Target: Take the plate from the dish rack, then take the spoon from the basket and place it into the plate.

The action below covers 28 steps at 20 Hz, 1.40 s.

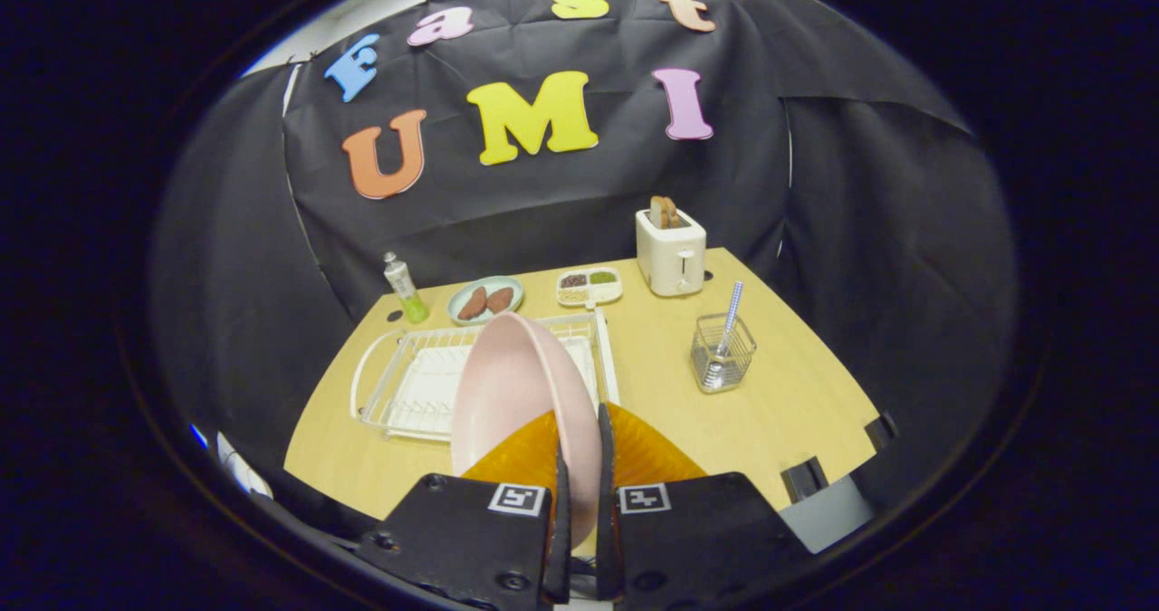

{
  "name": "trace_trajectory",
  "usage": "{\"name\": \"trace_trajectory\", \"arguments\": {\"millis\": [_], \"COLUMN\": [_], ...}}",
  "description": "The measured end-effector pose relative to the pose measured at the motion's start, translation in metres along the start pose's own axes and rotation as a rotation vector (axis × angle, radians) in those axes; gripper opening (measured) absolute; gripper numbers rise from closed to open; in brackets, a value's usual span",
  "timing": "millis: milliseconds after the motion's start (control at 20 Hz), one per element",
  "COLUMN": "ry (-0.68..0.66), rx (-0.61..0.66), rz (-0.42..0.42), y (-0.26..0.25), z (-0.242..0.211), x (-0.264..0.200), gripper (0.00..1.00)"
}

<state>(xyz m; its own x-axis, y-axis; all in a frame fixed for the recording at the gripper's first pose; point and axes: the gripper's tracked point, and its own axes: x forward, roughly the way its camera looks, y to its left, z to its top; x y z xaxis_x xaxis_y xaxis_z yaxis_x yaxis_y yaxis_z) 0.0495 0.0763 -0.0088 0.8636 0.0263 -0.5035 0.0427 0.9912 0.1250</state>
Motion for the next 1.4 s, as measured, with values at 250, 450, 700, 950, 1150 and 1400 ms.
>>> {"name": "trace_trajectory", "arguments": {"millis": [250, 450, 700, 950, 1150, 1400], "ry": [0.054, 0.124, 0.158, 0.152, 0.135, 0.109], "rx": [-0.011, 0.002, 0.022, 0.045, 0.028, 0.074], "rz": [-0.003, -0.008, 0.018, 0.053, 0.056, 0.045], "y": [-0.007, -0.007, -0.013, -0.019, -0.022, -0.037], "z": [-0.064, -0.098, -0.113, -0.116, -0.120, -0.124], "x": [0.023, 0.054, 0.074, 0.078, 0.076, 0.082], "gripper": [0.16, 0.16, 0.17, 0.18, 0.19, 0.23]}}
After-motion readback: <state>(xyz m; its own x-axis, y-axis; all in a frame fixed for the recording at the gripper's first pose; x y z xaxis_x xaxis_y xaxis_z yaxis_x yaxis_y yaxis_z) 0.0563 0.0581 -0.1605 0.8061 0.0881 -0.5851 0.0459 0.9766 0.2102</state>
